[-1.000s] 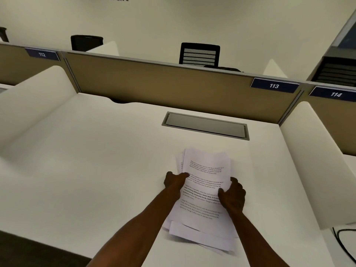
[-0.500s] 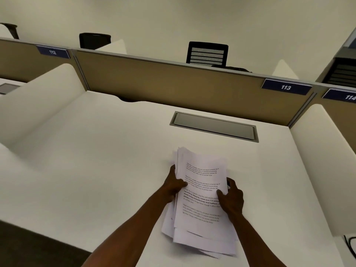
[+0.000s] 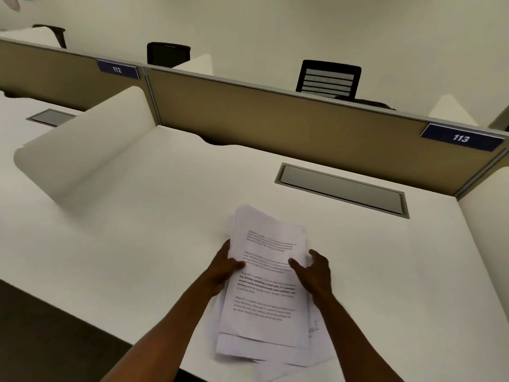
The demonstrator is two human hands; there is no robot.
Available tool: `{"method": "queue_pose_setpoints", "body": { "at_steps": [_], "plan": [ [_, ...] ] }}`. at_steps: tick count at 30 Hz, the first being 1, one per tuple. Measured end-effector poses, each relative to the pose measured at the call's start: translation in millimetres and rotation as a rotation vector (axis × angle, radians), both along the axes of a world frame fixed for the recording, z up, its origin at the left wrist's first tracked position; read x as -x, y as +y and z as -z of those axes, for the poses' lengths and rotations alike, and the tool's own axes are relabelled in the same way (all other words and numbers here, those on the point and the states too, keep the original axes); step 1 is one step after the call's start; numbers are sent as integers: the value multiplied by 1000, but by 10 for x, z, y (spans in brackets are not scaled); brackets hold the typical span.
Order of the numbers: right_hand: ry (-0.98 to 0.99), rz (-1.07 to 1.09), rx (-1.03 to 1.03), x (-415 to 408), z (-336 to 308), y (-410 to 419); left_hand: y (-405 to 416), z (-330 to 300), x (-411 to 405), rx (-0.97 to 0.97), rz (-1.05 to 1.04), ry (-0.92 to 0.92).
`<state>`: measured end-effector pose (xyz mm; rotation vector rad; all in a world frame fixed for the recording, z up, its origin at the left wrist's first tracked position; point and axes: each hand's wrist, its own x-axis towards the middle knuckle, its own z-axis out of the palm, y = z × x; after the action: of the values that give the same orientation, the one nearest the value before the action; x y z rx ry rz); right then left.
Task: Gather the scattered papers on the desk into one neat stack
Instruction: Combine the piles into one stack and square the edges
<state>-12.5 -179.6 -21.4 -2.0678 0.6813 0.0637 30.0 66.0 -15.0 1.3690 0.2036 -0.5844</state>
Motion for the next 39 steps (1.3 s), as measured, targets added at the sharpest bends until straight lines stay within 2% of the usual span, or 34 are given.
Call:
{"method": "queue_pose_setpoints", "body": {
  "at_steps": [3, 5, 8, 11, 17, 19, 21, 24, 26, 28, 32, 34, 36, 39],
  "plan": [
    [-5, -13, 31, -20, 30, 220, 102, 93, 21, -128, -73, -11],
    [-13, 31, -21, -34, 50, 288, 147, 103, 60, -133, -121, -3],
    [-2, 103, -281, -88, 36, 298, 170, -18, 129, 6, -116, 17],
    [-12, 104, -585, -144, -59, 187, 106, -249, 196, 121, -79, -46],
    [-65, -97, -757, -95, -190, -254, -312, -569, 484, 192, -24, -107],
    [-68, -143, -723, -76, -216, -390, -446, -529, 640, 179, -47, -100],
    [-62, -166, -660, -65, -244, -496, -522, -448, 779, 78, -68, -87],
    [-35, -185, -573, -71, -244, -550, -514, -300, 900, -194, -122, -49],
    [-29, -227, -503, -86, -227, -495, -478, -190, 948, -433, -115, 51],
    [-34, -296, -408, -120, -197, -385, -464, -148, 972, -558, -112, 126],
    [-54, -366, -196, -191, -62, -112, -465, -105, 890, -511, -241, 121],
    [-59, -359, -104, -205, 9, -4, -449, -77, 822, -355, -327, 131],
    [-64, -342, -73, -200, 60, 55, -421, -79, 739, -240, -413, 114],
    [-67, -312, -68, -181, 54, 79, -350, -98, 634, -161, -415, 147]
  ]
}}
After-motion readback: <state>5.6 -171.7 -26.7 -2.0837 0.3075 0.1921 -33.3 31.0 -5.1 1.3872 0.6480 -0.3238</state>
